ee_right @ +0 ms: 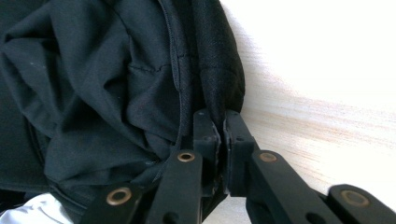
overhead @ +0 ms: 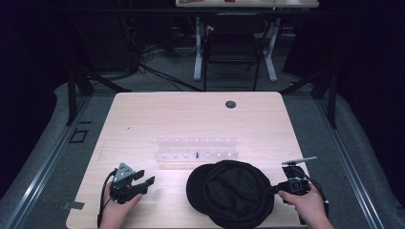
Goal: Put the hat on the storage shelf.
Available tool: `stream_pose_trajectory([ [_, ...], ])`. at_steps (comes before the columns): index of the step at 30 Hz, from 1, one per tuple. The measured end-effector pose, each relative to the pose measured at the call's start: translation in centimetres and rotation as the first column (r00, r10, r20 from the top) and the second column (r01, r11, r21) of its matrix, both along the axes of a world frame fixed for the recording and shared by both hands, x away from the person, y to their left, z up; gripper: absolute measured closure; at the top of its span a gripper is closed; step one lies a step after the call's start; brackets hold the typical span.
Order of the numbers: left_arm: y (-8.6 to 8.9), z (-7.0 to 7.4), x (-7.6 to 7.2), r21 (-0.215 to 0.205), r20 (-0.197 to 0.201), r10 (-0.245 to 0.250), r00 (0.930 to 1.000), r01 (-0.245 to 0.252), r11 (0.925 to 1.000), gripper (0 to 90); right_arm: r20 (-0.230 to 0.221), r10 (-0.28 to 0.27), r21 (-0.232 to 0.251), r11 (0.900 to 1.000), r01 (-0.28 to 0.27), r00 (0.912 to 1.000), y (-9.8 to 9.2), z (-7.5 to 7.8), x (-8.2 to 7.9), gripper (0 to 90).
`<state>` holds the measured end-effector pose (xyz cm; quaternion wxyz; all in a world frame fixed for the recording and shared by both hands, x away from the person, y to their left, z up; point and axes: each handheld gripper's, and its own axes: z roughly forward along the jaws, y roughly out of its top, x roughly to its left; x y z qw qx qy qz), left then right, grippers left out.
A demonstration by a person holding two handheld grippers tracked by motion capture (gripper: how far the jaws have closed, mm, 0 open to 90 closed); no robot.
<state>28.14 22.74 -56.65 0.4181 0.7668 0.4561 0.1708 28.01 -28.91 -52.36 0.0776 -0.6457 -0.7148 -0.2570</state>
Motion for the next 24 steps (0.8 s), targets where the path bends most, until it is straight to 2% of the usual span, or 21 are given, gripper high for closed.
stream_pose_trajectory([
  [6, 0.0, 0.0, 0.0, 0.001, -0.007, 0.000, 1.0000, 0.000, 1.0000, 47.7, 0.008, 0.011, 0.003, 1.000, -0.011, 0.9999, 0.0, 0.6, 0.0, 86.9],
  [14, -0.1, -0.1, 0.0, -0.002, 0.005, 0.002, 1.0000, -0.002, 1.0000, 47.7, 0.027, 0.024, 0.039, 0.999, -0.025, 0.9993, -0.2, 2.0, 0.0, 87.5],
  [15, -0.1, 0.0, 0.0, 0.000, 0.001, -0.002, 1.0000, 0.002, 1.0000, 47.7, 0.033, 0.016, 0.063, 0.998, -0.018, 0.9993, -0.3, 2.3, 0.0, 87.5],
  [21, -0.1, 0.0, 0.0, -0.002, 0.006, 0.003, 1.0000, -0.003, 1.0000, 47.7, 0.061, 0.040, 0.102, 0.994, -0.046, 0.9973, -0.4, 3.3, 0.1, 87.4],
  [24, -0.1, 0.0, 0.0, -0.002, 0.002, -0.001, 1.0000, 0.001, 1.0000, 47.7, 0.067, 0.042, 0.100, 0.994, -0.049, 0.9968, -0.4, 3.7, 0.1, 87.1],
])
